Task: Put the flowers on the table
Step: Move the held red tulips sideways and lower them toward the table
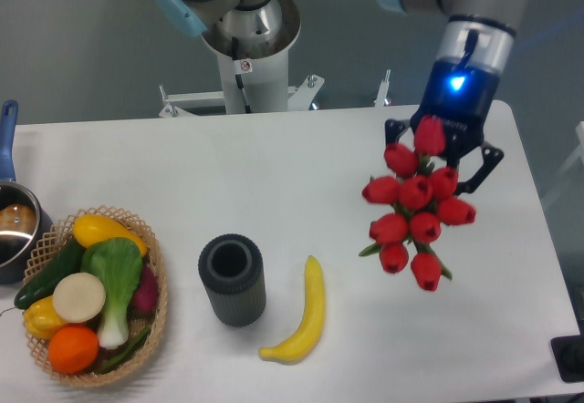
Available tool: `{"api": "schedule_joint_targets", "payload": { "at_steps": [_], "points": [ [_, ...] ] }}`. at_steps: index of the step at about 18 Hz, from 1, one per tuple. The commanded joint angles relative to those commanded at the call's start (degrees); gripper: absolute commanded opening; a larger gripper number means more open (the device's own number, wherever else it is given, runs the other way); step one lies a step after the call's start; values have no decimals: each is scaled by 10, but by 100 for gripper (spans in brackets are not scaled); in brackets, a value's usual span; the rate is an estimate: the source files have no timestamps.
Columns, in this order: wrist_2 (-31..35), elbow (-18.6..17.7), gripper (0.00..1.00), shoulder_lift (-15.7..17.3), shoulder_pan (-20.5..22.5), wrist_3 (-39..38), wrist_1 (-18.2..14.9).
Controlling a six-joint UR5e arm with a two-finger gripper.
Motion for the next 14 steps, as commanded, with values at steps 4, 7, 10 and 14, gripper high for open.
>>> {"api": "schedule_joint_targets", "payload": {
  "at_steps": [4, 7, 10, 14],
  "points": [
    [115, -5, 48, 17, -18, -1, -3],
    [193, -15, 48, 28, -19, -1, -9],
    [264, -36, 48, 33, -19, 2, -14],
    [302, -47, 48, 26, -19, -3, -34]
  ]
}}
